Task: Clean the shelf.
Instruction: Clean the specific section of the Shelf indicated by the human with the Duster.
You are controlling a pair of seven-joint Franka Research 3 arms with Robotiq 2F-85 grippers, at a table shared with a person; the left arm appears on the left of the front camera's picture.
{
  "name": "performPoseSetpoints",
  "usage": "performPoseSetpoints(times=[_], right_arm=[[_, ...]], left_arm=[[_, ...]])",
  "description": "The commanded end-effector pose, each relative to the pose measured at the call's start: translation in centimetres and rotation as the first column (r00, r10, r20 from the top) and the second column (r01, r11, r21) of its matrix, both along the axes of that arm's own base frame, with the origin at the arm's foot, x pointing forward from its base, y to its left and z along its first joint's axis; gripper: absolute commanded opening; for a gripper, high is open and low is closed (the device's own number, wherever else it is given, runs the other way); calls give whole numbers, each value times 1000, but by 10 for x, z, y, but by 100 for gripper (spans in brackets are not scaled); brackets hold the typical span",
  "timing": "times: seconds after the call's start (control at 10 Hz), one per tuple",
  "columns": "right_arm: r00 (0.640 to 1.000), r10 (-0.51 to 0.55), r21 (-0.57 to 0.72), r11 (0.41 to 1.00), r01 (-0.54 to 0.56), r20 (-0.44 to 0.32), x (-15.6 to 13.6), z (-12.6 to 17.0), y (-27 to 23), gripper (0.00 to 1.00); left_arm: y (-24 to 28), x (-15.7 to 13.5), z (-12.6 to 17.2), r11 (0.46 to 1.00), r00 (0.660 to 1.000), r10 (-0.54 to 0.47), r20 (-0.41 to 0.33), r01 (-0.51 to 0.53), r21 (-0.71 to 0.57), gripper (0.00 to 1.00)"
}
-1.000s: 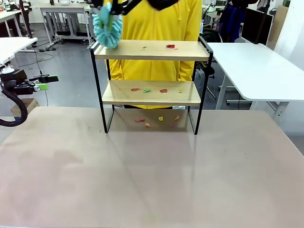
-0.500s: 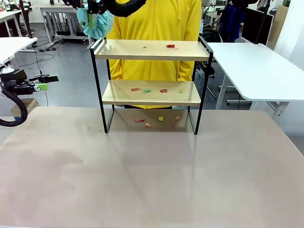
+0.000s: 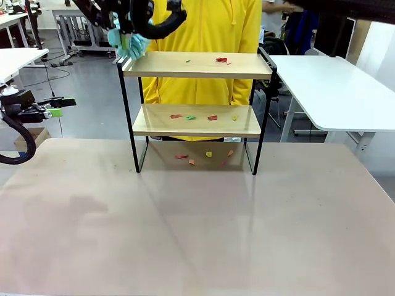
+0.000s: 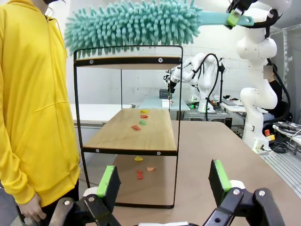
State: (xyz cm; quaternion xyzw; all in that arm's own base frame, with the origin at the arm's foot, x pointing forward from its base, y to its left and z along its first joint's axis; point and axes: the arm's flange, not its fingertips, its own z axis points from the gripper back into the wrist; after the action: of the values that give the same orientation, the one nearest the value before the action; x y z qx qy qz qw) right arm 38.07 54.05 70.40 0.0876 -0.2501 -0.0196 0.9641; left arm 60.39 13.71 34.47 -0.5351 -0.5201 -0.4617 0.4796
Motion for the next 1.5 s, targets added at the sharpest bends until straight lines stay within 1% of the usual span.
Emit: performPoseSetpoints(times=[0.0,0.1,0.2,0.3,0.9,1.2,1.4], right_arm=[[1000,-14,-42,999,14,-11,6,-3,4,13],[999,-17,-44,999,16,-34,6,-10,1,13],[999,6,-62,998,-8,-45,6,-13,-1,13],[1000,-10,-31,999,9,-29,6,-15,2,13],[999,-10,-42,999,8,-37,7,-19,2,13],[996,34,-69,997,-40,-85,16,-40,-43,13],[994,27,-65,997,-34,-107,23,-49,-74,13]], left_arm=[[-1,-1,3,1000,1000,2,13,-2,-1,100],[-1,-1,3,1000,1000,2,13,-2,-1,100],[-1,-1,3,1000,1000,2,13,-2,-1,100],[-1,-1,3,1000,1000,2,13,-2,-1,100],[-1,-1,3,1000,1000,2,13,-2,-1,100],[-1,-1,3,1000,1000,2,13,-2,-1,100],[-1,-1,3,1000,1000,2,13,-2,-1,100]])
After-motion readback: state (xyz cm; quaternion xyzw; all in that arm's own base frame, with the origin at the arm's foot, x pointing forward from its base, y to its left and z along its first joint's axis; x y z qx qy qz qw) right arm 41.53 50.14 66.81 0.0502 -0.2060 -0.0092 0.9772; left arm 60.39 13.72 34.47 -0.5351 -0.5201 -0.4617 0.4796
